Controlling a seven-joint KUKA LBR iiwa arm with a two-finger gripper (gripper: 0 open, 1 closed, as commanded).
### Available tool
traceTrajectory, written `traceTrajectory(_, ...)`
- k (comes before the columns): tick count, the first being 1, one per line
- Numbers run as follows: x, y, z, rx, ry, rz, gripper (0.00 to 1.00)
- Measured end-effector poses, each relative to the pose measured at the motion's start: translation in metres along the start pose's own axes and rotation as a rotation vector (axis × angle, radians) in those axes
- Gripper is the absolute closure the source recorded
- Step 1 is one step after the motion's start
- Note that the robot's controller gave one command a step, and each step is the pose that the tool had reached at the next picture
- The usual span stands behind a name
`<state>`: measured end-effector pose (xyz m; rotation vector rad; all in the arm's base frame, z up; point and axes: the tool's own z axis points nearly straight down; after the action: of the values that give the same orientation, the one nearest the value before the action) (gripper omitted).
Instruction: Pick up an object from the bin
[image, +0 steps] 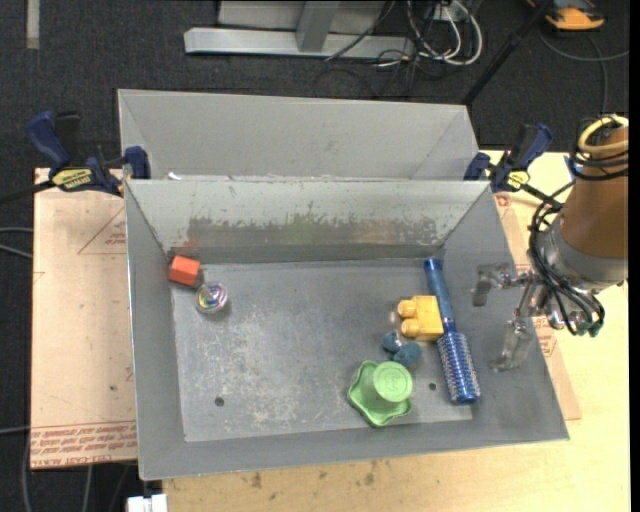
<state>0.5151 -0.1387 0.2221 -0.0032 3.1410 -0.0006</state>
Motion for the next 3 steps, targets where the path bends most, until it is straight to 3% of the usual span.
traceTrajectory(1, -0.042, 0.034, 0.125, -0.005, 0.002, -0.562, 0.0)
traceTrajectory(2, -0.072, 0.03, 0.153, -0.028, 0.019, -0.625, 0.0)
traceTrajectory(3, -0.076, 0.024, 0.15, -0.008, -0.003, -0.629, 1.0)
